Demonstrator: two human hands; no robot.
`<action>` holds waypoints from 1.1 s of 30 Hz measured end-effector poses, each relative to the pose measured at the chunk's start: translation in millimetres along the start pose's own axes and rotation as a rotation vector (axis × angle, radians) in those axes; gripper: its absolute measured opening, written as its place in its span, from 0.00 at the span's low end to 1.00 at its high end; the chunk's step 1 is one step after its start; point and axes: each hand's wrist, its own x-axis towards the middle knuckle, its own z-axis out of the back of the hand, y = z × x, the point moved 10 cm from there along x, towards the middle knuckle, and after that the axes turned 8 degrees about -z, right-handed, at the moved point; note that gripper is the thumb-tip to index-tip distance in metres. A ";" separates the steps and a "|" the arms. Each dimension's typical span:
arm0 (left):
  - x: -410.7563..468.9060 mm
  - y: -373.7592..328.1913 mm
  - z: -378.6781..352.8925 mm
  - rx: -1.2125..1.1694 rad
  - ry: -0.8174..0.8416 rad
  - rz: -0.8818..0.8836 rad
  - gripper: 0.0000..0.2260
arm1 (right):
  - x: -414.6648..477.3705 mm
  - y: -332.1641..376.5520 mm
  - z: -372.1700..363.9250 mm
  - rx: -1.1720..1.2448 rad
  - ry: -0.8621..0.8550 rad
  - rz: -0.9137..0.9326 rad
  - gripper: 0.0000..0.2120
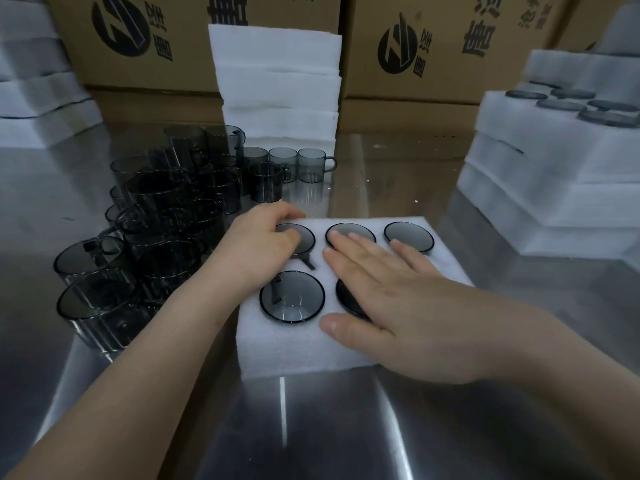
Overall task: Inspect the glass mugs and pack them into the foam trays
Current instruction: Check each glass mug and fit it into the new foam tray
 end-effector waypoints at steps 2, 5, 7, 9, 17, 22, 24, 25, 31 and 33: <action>-0.1 -0.3 0.0 0.002 0.000 0.001 0.15 | 0.7 -0.2 -0.2 0.008 -0.009 0.005 0.43; 0.1 -0.4 0.8 -0.003 -0.003 -0.002 0.15 | 2.1 1.2 -0.4 0.069 0.005 0.024 0.46; -0.2 0.5 0.5 -0.019 0.000 0.001 0.15 | 2.6 0.5 12.5 0.147 -0.046 0.041 0.46; -0.5 2.2 0.0 -0.039 0.004 0.004 0.14 | -0.6 -3.0 52.0 0.369 -0.290 0.076 0.31; -0.2 3.5 1.6 -0.049 -0.006 0.009 0.17 | 107.0 2.5 143.4 0.558 -0.413 -0.001 0.20; 0.2 7.2 1.9 -0.082 -0.004 0.011 0.17 | 187.8 43.6 129.1 0.338 -0.172 -0.002 0.33; 0.0 6.5 2.0 -0.075 -0.007 0.004 0.17 | 210.3 48.9 127.5 0.345 -0.131 -0.035 0.34; 0.3 6.0 2.2 -0.071 -0.008 0.001 0.17 | 218.9 49.8 126.4 0.362 -0.117 -0.052 0.32; 1.0 6.7 0.3 -0.090 0.007 0.001 0.18 | 238.3 43.4 135.1 0.360 -0.301 -0.120 0.13; 1.0 7.3 0.1 -0.093 0.007 0.006 0.18 | 239.7 37.9 133.9 0.371 -0.345 -0.140 0.04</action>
